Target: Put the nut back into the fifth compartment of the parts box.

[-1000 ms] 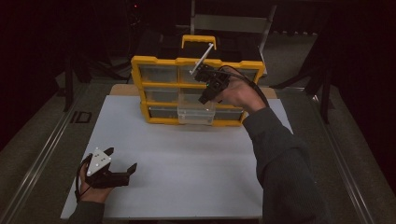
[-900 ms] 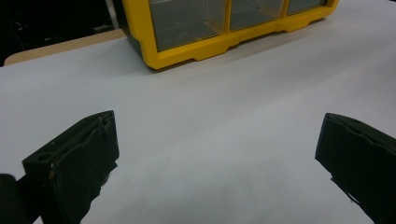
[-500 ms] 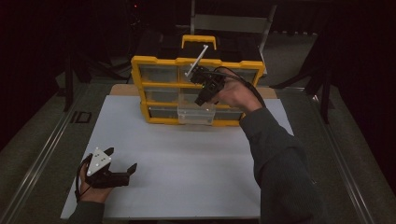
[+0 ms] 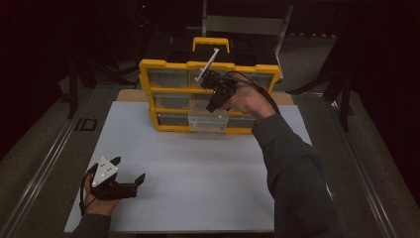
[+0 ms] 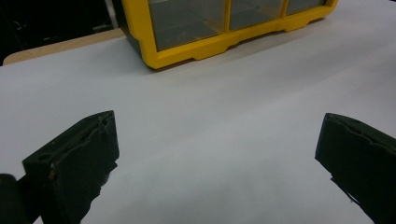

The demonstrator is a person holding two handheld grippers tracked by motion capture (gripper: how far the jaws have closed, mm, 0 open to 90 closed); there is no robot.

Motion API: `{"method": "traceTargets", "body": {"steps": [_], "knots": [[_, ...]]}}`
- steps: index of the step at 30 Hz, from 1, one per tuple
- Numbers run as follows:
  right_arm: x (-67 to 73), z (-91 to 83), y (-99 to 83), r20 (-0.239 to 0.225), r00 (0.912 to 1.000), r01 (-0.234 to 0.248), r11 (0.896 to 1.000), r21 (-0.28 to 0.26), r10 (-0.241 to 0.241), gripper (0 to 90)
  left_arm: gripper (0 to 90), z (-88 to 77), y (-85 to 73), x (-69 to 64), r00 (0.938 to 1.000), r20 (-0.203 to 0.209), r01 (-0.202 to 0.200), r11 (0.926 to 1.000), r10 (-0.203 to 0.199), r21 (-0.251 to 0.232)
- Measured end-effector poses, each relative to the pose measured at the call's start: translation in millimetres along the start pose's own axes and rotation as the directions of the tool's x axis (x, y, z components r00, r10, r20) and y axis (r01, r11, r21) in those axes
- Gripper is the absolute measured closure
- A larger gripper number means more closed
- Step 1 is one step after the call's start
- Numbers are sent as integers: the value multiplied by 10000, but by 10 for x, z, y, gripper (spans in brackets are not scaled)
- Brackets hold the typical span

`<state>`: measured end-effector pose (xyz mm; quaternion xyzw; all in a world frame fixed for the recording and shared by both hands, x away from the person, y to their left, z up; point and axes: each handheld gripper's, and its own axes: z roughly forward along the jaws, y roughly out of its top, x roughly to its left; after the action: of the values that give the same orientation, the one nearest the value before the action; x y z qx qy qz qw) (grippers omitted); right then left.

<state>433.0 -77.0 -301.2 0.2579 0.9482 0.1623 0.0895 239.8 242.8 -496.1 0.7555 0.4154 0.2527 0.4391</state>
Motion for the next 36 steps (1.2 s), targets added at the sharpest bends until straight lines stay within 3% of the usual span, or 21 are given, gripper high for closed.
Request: {"method": "traceTargets", "body": {"steps": [8,13,19,36], "knots": [[-4,10,7,127,9999,-6,10000,-19,6,678,0,-2,0,0,10000,-3,3,10000,-3,-16],[-8,-1,-6,197,9998,-2,9999,-124,5,439,0,-7,0,4,10000,6,-1,10000,1,-28],[66,-23,-52,320,9991,279,9995,-115,-275,289,0,-2,1,0,10000,6,-13,10000,13,-16],[168,-38,-123,250,9968,764,9969,-201,-758,242,0,5,0,1,10000,18,-12,10000,12,5]]}}
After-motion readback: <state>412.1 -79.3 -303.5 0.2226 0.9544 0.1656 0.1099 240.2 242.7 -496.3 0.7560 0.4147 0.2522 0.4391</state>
